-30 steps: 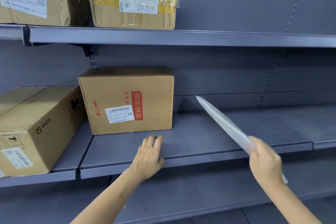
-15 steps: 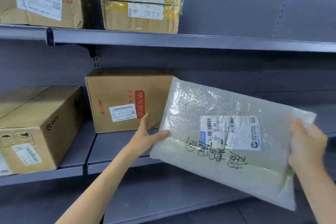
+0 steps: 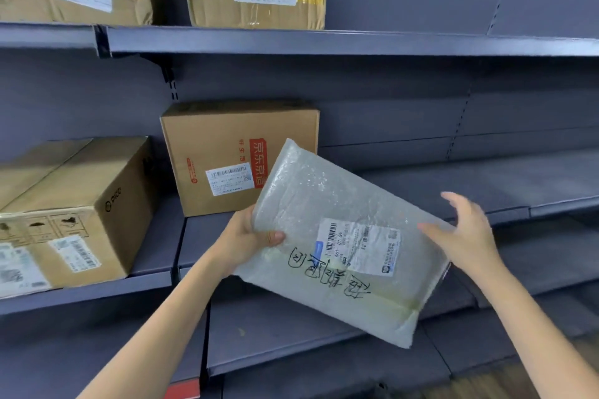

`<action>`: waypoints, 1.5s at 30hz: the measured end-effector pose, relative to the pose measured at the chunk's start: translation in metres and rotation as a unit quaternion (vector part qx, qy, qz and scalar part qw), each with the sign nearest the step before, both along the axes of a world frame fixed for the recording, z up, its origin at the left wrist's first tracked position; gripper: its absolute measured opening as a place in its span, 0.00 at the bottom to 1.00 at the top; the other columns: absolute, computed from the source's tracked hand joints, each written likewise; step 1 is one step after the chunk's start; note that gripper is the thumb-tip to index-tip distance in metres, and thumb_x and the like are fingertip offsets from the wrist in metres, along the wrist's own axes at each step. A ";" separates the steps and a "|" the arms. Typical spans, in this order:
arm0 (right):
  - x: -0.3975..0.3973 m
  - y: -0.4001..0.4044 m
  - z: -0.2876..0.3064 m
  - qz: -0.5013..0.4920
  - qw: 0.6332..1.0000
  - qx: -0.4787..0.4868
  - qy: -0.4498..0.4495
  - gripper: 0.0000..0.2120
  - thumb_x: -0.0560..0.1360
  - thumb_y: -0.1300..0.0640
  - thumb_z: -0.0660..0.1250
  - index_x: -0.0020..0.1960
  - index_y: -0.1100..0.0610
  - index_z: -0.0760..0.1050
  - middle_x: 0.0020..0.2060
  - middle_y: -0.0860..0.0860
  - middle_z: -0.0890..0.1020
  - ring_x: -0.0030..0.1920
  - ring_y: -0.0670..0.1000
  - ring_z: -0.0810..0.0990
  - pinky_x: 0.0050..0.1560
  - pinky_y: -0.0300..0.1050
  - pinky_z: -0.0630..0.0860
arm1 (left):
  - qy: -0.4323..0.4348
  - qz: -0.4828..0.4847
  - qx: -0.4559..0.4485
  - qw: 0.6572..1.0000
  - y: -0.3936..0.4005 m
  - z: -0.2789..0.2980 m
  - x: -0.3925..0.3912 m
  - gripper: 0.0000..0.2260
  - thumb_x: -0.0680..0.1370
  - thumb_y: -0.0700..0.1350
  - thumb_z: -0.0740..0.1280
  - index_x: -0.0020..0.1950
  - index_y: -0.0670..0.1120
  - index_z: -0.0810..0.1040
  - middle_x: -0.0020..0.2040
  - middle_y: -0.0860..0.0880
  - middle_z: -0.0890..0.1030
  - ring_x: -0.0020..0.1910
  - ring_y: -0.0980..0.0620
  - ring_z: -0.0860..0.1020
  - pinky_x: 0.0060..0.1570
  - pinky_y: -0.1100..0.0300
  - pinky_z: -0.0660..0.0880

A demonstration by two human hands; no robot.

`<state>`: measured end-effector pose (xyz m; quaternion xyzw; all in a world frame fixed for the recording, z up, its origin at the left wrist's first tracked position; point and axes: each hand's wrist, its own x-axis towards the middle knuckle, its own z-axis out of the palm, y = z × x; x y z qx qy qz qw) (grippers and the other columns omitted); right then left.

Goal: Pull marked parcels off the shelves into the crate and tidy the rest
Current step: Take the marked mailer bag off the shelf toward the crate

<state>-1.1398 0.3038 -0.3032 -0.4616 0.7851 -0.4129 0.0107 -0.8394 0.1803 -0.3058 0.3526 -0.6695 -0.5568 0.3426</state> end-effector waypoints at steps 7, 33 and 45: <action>0.043 -0.013 0.001 0.261 0.952 0.054 -0.149 0.13 0.65 0.64 0.75 0.44 0.49 0.79 0.44 0.47 0.85 0.39 0.41 0.83 0.40 0.36 0.79 | -0.253 0.119 -0.336 0.900 0.026 0.068 0.021 0.16 0.66 0.52 0.76 0.50 0.48 0.79 0.42 0.54 0.83 0.43 0.52 0.80 0.47 0.52 0.78; 0.051 -0.018 -0.020 0.128 0.886 -0.216 -0.391 0.41 0.64 0.64 0.76 0.70 0.48 0.59 0.60 0.48 0.74 0.53 0.48 0.77 0.47 0.41 0.74 | -0.254 -0.004 -0.181 0.950 0.007 0.041 0.079 0.21 0.64 0.47 0.77 0.49 0.64 0.73 0.48 0.59 0.82 0.49 0.57 0.81 0.52 0.51 0.78; 0.045 -0.001 -0.030 0.165 0.891 -0.155 -0.392 0.07 0.68 0.67 0.71 0.42 0.57 0.78 0.32 0.47 0.84 0.32 0.45 0.83 0.28 0.35 0.77 | -0.362 0.212 -0.369 0.830 0.010 0.039 0.065 0.48 0.66 0.56 0.74 0.75 0.58 0.45 0.75 0.48 0.52 0.72 0.46 0.50 0.71 0.47 0.51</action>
